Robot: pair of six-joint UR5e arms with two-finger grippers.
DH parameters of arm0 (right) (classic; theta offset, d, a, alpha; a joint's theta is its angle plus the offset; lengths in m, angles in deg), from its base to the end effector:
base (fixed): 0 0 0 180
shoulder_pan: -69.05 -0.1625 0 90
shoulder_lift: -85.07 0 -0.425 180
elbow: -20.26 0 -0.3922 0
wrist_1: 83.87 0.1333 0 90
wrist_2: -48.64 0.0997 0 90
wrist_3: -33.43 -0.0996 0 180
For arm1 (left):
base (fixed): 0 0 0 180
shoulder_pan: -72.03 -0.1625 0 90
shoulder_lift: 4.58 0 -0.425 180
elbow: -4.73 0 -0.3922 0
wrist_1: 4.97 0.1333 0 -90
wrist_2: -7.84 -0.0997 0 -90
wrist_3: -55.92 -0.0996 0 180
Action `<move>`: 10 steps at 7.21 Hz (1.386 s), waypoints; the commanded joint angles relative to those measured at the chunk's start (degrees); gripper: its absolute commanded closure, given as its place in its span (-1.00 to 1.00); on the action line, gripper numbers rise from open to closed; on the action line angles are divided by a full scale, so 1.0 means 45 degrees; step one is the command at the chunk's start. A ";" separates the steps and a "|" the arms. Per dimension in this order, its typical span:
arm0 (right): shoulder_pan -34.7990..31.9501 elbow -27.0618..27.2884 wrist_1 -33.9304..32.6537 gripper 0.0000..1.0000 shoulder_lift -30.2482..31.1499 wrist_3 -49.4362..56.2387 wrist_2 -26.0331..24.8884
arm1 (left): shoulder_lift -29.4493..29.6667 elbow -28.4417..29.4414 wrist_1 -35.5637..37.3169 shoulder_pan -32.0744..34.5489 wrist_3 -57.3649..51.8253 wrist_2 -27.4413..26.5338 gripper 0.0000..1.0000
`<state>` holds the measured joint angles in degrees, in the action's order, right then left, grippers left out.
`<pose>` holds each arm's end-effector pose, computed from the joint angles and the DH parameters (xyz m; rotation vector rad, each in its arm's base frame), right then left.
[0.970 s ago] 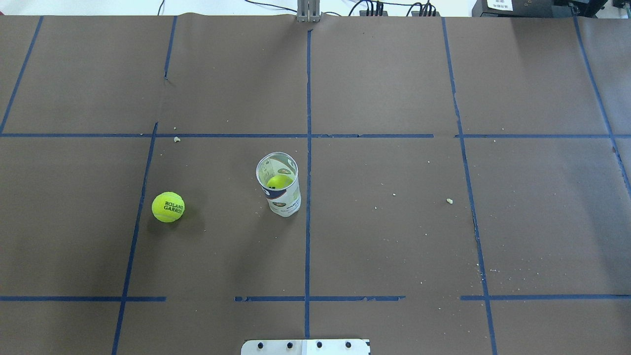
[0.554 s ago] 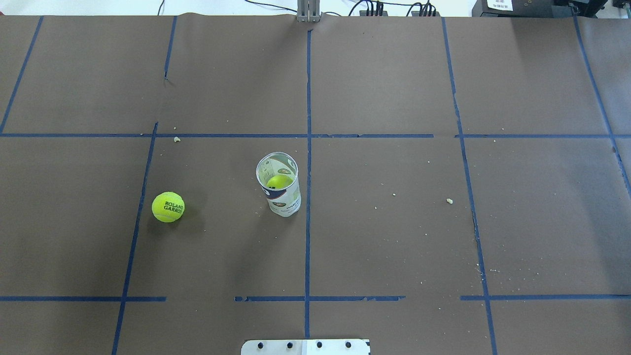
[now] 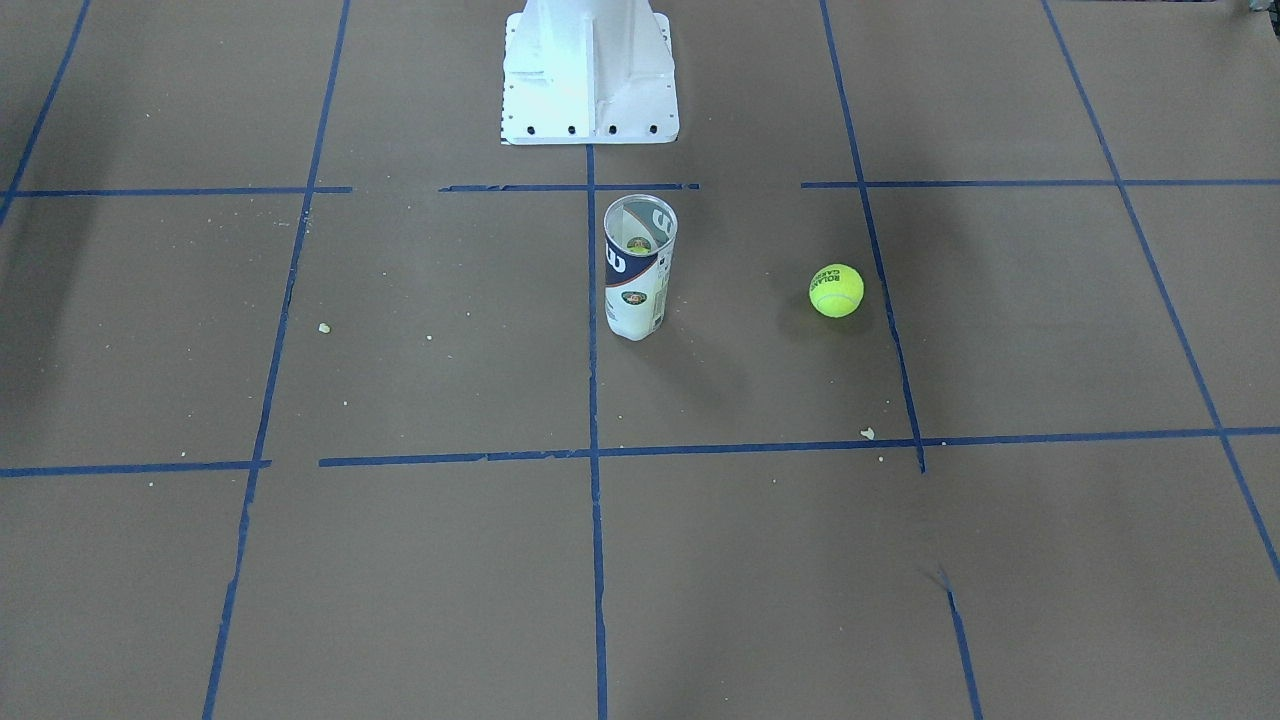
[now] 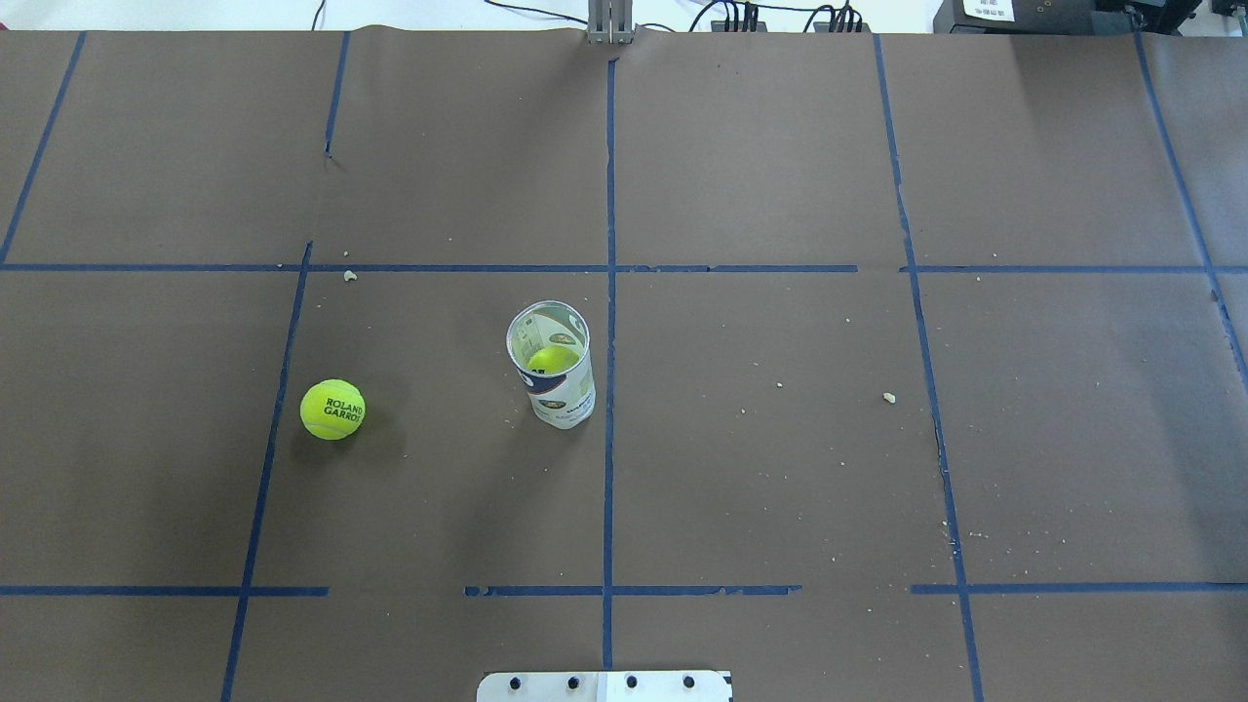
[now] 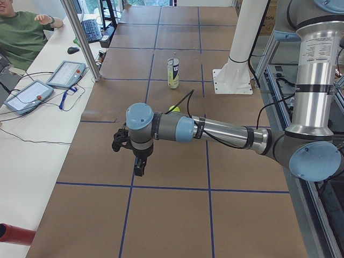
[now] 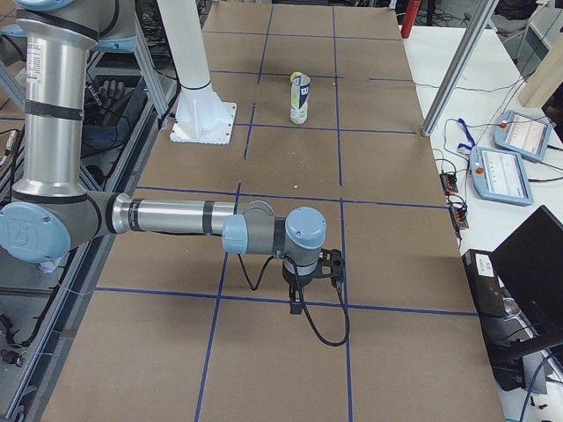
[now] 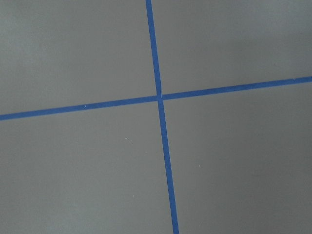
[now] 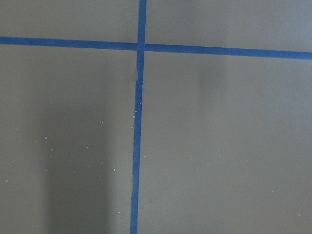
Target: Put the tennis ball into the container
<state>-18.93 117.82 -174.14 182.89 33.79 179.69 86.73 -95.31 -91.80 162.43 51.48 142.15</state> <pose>0.0526 -0.4355 0.6614 -0.0192 -0.7163 -0.0364 -0.0672 -0.5026 0.5666 0.1681 0.7660 0.1221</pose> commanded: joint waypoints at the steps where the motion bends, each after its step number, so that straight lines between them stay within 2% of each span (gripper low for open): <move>1: 0.0000 0.0000 0.0000 -1.00 0.0000 0.0000 0.0000 | 0.0353 0.0316 -0.0642 0.0027 -0.0125 0.0016 -1.00; 3: 0.0000 0.0000 0.0000 -1.00 0.0000 0.0000 0.0000 | 0.0469 0.0162 -0.1497 -0.0108 0.0068 0.0094 -1.00; 4: 0.0000 0.0000 0.0000 -1.00 0.0000 0.0000 0.0000 | 0.0489 0.0122 -0.2162 -0.0864 0.0127 0.0094 -1.00; 5: 0.0000 0.0000 0.0000 -1.00 0.0000 0.0000 0.0000 | 0.0489 -0.0149 -0.2284 -0.1587 0.1191 0.0075 -1.00; 8: 0.0000 0.0000 0.0000 -1.00 0.0000 0.0000 0.0000 | 0.0470 -0.0852 -0.4936 -0.3929 0.6514 -0.0062 -1.00; 10: 0.0000 0.0000 0.0000 -1.00 -0.0019 0.0000 0.0000 | 0.0451 -0.1962 -0.5448 -0.5646 0.9642 -0.1459 -1.00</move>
<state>-18.93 117.82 -174.14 182.88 33.79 179.68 88.83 -101.00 -114.67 142.26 85.38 139.56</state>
